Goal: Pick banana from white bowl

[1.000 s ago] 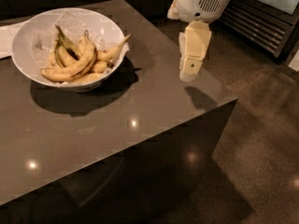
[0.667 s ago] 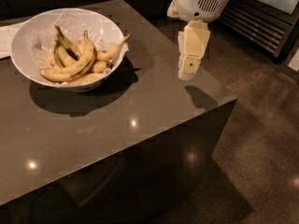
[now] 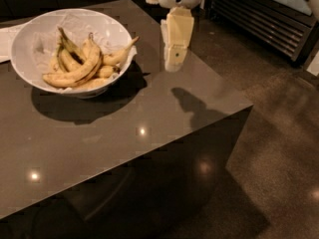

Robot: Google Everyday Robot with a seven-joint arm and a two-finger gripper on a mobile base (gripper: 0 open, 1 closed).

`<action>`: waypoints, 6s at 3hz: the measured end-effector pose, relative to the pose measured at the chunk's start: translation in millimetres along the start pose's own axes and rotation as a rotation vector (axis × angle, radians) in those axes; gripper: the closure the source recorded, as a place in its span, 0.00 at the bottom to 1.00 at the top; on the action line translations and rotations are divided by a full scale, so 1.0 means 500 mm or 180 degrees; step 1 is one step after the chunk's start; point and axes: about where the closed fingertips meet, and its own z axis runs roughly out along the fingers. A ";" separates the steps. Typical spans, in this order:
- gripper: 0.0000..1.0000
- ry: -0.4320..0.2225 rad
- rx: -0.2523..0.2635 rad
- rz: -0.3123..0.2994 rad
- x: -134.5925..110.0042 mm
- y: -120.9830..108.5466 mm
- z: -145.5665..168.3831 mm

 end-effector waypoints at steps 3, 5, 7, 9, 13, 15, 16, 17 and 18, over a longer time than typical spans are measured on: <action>0.00 -0.0035 0.0128 -0.0446 -0.113 -0.072 0.013; 0.00 0.0094 0.0043 -0.0860 -0.214 -0.119 0.080; 0.07 0.0433 0.0005 -0.1060 -0.263 -0.146 0.142; 0.24 0.0618 -0.0044 -0.1145 -0.277 -0.161 0.184; 0.40 0.0617 -0.0344 -0.1197 -0.282 -0.133 0.265; 0.40 0.0586 -0.0424 -0.1129 -0.278 -0.127 0.282; 0.46 0.0595 -0.0452 -0.1135 -0.275 -0.126 0.288; 0.45 0.0607 -0.0478 -0.1141 -0.271 -0.126 0.297; 0.43 0.0610 -0.0508 -0.1141 -0.267 -0.124 0.305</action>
Offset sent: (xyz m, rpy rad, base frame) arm 0.0099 0.0349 0.0132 -0.0260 -0.0285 0.0835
